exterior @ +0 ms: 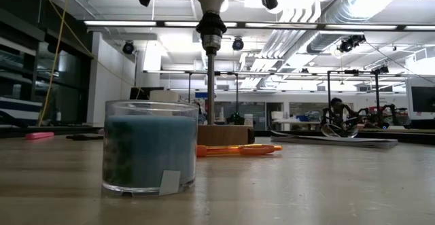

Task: Screw lightbulb
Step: Insert the light bulb into the lamp

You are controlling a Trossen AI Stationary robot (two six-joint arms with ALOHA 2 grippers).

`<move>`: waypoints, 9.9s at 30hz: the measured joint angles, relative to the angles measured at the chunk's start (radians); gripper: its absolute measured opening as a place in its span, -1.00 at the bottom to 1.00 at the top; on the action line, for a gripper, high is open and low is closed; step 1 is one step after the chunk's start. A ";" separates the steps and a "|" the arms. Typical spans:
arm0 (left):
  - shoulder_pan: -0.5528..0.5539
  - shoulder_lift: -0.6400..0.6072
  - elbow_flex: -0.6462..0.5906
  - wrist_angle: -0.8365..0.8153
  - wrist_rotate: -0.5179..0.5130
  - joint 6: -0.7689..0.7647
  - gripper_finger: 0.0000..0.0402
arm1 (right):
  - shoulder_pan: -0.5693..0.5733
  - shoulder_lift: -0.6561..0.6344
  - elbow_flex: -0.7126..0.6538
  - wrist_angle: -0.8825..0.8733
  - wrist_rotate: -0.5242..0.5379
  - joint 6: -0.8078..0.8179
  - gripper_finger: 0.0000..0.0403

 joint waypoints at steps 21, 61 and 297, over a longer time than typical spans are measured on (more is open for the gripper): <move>0.101 0.015 0.000 0.073 0.053 0.020 -1.00 | 0.046 0.002 -0.002 0.016 0.027 0.061 -1.00; -0.054 0.068 0.000 0.107 0.028 0.038 -1.00 | 0.037 0.002 -0.002 0.041 0.065 0.030 -1.00; -0.031 -0.058 0.049 -0.249 0.015 0.025 -1.00 | -0.159 -0.010 -0.001 -0.142 -0.374 -0.080 -1.00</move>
